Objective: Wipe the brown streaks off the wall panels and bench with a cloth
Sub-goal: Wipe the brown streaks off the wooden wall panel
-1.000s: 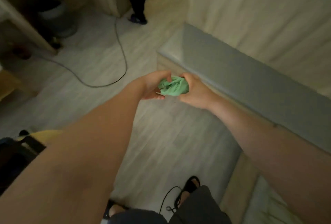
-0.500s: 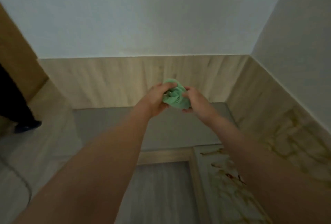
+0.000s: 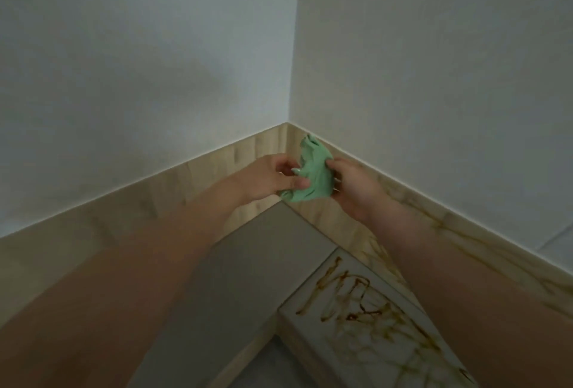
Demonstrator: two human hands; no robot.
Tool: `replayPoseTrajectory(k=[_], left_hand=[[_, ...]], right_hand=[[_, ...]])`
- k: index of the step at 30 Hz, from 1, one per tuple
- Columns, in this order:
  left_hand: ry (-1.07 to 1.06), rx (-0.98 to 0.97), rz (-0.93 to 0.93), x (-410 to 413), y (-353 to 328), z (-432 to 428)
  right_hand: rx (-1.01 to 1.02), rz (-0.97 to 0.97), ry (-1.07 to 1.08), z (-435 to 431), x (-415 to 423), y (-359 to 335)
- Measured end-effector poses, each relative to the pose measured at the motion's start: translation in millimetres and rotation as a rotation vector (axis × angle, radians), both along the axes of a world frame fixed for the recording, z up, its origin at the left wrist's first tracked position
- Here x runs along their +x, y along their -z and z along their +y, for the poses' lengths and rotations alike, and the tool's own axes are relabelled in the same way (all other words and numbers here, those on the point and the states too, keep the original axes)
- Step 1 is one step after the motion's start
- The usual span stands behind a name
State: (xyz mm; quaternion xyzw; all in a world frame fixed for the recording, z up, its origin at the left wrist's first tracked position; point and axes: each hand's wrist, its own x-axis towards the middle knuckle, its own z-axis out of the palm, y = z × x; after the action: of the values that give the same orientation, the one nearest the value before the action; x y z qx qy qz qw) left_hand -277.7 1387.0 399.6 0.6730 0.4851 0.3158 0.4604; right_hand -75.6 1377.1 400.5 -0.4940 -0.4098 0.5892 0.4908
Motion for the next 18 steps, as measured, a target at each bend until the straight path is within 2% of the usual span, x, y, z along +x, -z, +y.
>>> replayPoseTrajectory(k=[5, 9, 12, 15, 18], left_hand=[[0.199, -0.073, -0.188, 12.2, -25.9, 36.5], [0.166, -0.144, -0.387, 38.2, -44.3, 52.2], [0.076, -0.304, -0.582, 64.1, -52.7, 69.8], [0.054, -0.378, -0.61, 93.1, -58.3, 88.7], [0.012, -0.315, -0.559, 123.5, -66.7, 101.1]], right_hand=[[0.026, 0.046, 0.157, 6.0, 11.4, -21.4], [0.004, 0.015, 0.248, 11.9, 25.5, -40.9], [0.016, 0.013, 0.25, 13.9, 43.2, -56.8], [0.077, -0.009, 0.159, 20.0, 67.6, -70.3], [0.072, 0.001, 0.098, 29.5, 89.2, -81.7]])
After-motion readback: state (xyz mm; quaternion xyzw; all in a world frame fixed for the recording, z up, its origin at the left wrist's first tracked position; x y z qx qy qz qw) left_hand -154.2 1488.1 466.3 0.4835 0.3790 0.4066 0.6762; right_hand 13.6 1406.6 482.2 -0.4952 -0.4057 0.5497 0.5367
